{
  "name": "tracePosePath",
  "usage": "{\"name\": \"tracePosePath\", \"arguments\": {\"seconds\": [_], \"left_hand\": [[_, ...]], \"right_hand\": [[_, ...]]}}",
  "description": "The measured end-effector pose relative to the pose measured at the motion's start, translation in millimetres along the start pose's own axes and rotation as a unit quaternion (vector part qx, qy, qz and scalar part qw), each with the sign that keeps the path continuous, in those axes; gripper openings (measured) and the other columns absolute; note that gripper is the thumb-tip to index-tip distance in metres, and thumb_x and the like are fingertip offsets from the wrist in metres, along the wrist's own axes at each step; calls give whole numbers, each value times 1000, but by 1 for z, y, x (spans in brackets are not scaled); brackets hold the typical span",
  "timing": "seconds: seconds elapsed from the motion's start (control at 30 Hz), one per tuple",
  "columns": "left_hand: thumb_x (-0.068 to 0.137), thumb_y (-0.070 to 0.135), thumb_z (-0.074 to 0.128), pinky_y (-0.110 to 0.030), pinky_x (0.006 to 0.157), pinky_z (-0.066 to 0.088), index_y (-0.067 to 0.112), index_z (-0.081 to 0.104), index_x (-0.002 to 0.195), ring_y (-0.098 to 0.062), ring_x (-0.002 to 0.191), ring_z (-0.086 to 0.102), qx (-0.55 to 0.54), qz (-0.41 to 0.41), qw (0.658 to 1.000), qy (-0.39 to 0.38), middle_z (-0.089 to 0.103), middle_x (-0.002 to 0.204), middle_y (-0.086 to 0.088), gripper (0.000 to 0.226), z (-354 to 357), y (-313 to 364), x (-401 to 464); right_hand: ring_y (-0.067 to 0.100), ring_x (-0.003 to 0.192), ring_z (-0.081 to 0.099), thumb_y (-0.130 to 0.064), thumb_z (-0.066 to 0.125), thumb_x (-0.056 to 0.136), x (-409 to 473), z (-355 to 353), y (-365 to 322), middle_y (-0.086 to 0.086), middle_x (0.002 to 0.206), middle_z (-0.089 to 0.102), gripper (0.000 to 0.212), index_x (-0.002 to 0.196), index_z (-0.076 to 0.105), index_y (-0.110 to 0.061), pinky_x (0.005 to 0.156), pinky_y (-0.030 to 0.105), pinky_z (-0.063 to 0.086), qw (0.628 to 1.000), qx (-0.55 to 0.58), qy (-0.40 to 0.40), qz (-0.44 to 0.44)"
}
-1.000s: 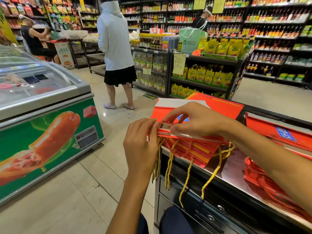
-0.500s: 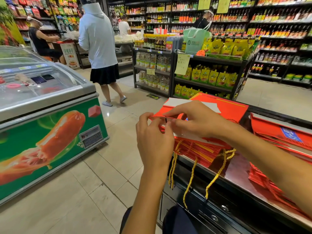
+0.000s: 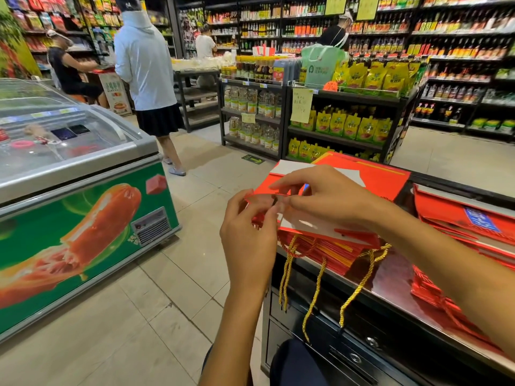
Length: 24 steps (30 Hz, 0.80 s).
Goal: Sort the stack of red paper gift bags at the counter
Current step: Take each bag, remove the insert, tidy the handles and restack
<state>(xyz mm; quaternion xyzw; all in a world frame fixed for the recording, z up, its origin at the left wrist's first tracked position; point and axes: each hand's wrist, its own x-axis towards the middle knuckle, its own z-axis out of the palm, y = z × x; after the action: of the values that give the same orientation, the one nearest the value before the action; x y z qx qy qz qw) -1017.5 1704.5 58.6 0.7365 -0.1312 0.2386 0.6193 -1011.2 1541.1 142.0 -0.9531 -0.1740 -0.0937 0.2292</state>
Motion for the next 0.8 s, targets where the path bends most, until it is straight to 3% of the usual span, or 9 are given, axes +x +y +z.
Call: {"name": "tracePosePath", "arguments": {"seconds": [0.1,0.2,0.3,0.4,0.47,0.53,0.63,0.8], "left_hand": [[86,40,75,-1,83,43,34,76,93,15,115,52,-33,10,999,-30,61,121,23,10,-10,-5,-1],[88,35,76,-21,99,50,37,77,93,5,129,52,-58,-10,997,-47,63,131,22,5,-18,-13,1],[92,32,74,-32,100,55,26,70,89,-4,128,58,-112,-61,992,-22,68,131,10,8,-22,-16,-2],[93,50,67,-46,92,59,21,60,100,-12,111,67,-142,-112,983,17,70,114,4,31,-19,-14,6],[93,61,59,-46,80,63,23,57,113,-15,97,71,-108,-181,977,-16,68,106,0,43,-14,-16,17],[99,49,60,-39,67,65,19,59,121,-16,82,74,-82,-239,964,-76,71,101,-7,38,-8,-17,22],[102,24,60,-31,55,59,12,63,123,-24,64,74,-117,-257,953,-108,75,96,-18,24,-5,-20,19],[101,18,62,-29,59,61,12,66,121,-21,78,77,-137,-260,951,-97,76,102,-13,21,-8,-25,18]], "right_hand": [[0,100,60,-48,71,91,2,-5,5,-20,105,68,29,119,73,-39,91,33,52,998,23,-46,24],[5,105,64,-58,69,88,-2,-8,10,-17,110,71,30,112,76,-41,97,46,52,993,80,-77,39],[20,103,69,-49,69,93,-6,-7,19,-8,108,76,24,110,79,-34,94,56,53,988,130,-80,39],[11,96,69,-33,76,91,-4,0,29,-12,99,77,12,101,80,-29,94,47,52,993,102,-47,29],[6,90,68,-28,78,90,-2,7,34,-14,92,75,6,96,79,-28,89,41,53,996,74,-32,25],[3,82,66,-24,75,93,1,12,34,-15,86,72,3,94,75,-27,78,34,52,999,52,-13,4],[4,73,65,-16,66,99,2,12,30,-14,78,67,9,94,66,-25,70,28,48,997,54,51,-23],[8,76,66,-18,67,98,-1,22,30,-11,81,69,5,97,68,-23,72,33,51,995,49,76,-32]]}}
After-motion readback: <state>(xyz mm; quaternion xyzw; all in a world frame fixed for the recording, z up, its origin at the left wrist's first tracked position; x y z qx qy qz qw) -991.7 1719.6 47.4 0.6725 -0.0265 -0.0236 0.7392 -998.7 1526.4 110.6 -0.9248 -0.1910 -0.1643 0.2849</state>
